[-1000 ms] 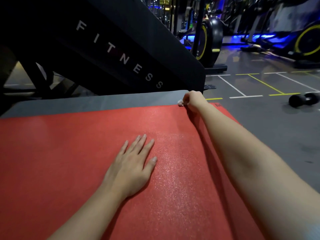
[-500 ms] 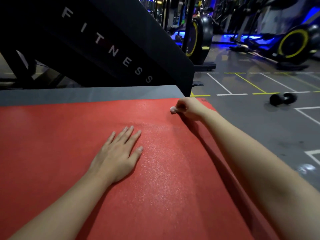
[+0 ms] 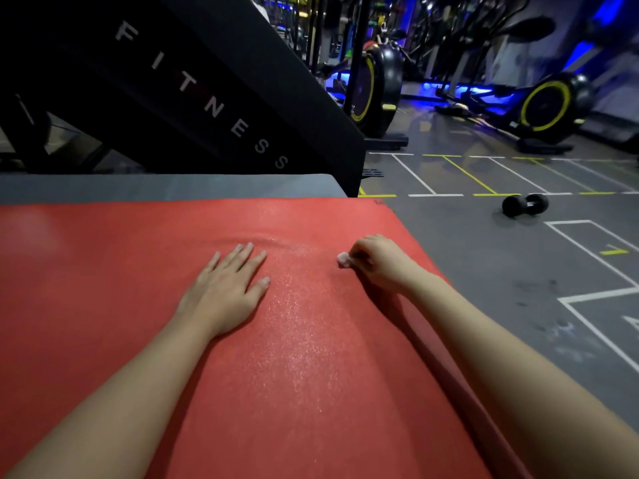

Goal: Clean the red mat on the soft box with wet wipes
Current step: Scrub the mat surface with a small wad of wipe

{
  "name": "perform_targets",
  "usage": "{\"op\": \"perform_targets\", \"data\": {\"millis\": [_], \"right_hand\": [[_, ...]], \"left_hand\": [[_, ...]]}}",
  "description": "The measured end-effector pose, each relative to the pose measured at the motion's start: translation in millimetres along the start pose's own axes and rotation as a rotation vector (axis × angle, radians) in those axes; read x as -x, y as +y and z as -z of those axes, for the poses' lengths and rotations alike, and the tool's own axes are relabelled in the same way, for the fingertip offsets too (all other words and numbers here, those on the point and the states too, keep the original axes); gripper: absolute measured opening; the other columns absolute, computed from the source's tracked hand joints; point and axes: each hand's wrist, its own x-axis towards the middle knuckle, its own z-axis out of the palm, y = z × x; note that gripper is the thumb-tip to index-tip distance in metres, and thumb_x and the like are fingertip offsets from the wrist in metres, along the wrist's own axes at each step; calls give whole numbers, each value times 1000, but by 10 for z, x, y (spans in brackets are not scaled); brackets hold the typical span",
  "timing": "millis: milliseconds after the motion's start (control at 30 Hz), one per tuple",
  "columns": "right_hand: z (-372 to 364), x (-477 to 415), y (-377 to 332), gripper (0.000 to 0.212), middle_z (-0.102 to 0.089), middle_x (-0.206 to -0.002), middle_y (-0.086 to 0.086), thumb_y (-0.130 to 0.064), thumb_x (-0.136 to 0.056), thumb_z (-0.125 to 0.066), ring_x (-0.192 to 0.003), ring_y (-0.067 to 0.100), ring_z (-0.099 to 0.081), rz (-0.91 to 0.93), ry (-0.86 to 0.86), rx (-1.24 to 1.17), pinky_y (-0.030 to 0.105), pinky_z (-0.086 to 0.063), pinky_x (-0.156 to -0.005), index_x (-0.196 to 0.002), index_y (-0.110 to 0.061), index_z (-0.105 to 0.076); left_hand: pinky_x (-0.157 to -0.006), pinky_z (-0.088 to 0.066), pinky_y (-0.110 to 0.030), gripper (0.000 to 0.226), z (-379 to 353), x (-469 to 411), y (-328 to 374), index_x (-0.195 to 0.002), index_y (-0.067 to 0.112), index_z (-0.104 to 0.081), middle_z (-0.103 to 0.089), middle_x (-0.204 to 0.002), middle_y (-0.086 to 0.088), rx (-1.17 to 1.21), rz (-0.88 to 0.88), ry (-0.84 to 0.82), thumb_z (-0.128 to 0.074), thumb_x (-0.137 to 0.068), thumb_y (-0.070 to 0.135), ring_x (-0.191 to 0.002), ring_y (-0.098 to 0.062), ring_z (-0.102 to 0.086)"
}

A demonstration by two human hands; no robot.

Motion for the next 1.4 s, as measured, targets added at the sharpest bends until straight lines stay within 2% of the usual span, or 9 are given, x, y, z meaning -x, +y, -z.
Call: {"op": "perform_targets", "data": {"millis": [133, 200, 400, 567, 667, 867, 1000, 1200, 1400], "right_hand": [[227, 626, -303, 35, -67, -77, 5, -48, -95, -57, -69, 23, -57, -41, -152, -57, 37, -42, -63, -81, -18, -67], [275, 932, -381, 30, -67, -76, -3, -54, -93, -57, -69, 15, -59, -62, -226, -98, 32, -45, -63, -81, -28, -67], [59, 1033, -352, 12, -58, -80, -9, -33, -92, -65, -73, 9, -52, -73, 58, -124, 23, -35, -66, -87, -21, -67], [340, 1399, -342, 10, -66, -85, -12, -32, -87, -72, -74, 1, -56, -103, -158, -172, 18, -39, -68, -97, -29, -72], [475, 1677, -343, 7, -69, -86, -16, -35, -87, -71, -79, -1, -61, -127, -324, -195, 17, -45, -71, -94, -35, -72], [283, 1647, -555, 8, -57, -90, 0, -25, -84, -75, -80, 14, -57, -57, -81, -169, 21, -40, -75, -92, -23, -75], [382, 1690, -689, 7, -63, -85, -1, -21, -83, -72, -78, 17, -60, -78, -100, -126, 31, -48, -74, -89, -20, -76], [778, 2295, -813, 10, -66, -74, -15, -31, -77, -70, -70, 3, -59, -133, -474, -36, 25, -48, -68, -87, -33, -73], [439, 2517, -908, 8, -61, -80, -4, -14, -82, -63, -76, 17, -57, -109, -43, -49, 28, -42, -71, -85, -18, -69]], "left_hand": [[-128, 2, -38, 63, 18, -3, 30, -163, 34, -14, -3, -171, 7, -11, 2, -5, -20, -105, 58, -156, -7, 2], [-128, 2, -39, 62, 22, -3, 32, -163, 34, -13, -3, -171, 7, -15, 7, -12, -22, -105, 56, -156, -7, 3], [-128, 0, -39, 63, 56, 16, 23, -162, 35, -15, -6, -171, 7, 3, 6, -17, -24, -105, 58, -156, -7, -1], [-128, -4, -40, 60, 67, 27, 34, -160, 35, -25, -15, -170, 4, 18, -2, -4, -31, -105, 57, -157, -11, -10], [-127, -13, -41, 54, 119, 125, 108, -157, 30, -37, -30, -166, -2, 63, 3, 81, -41, -105, 47, -153, -19, -26], [-122, -27, -46, 50, 284, 547, 500, -147, 22, -54, -51, -152, -11, 39, -32, 200, -59, -99, 32, -138, -30, -50], [-125, -20, -47, 55, 318, 987, 859, -154, 30, -42, -35, -163, -8, 117, 45, 30, -52, -101, 41, -150, -25, -33], [-127, 5, -46, 66, 159, 1568, 1037, -163, 38, -12, -1, -172, 0, 48, 24, -122, -24, -103, 64, -158, -15, 5], [-127, 5, -45, 66, 123, 1572, 1050, -162, 40, -10, -1, -172, 4, 14, 37, -83, -19, -102, 66, -157, -13, 6]]}}
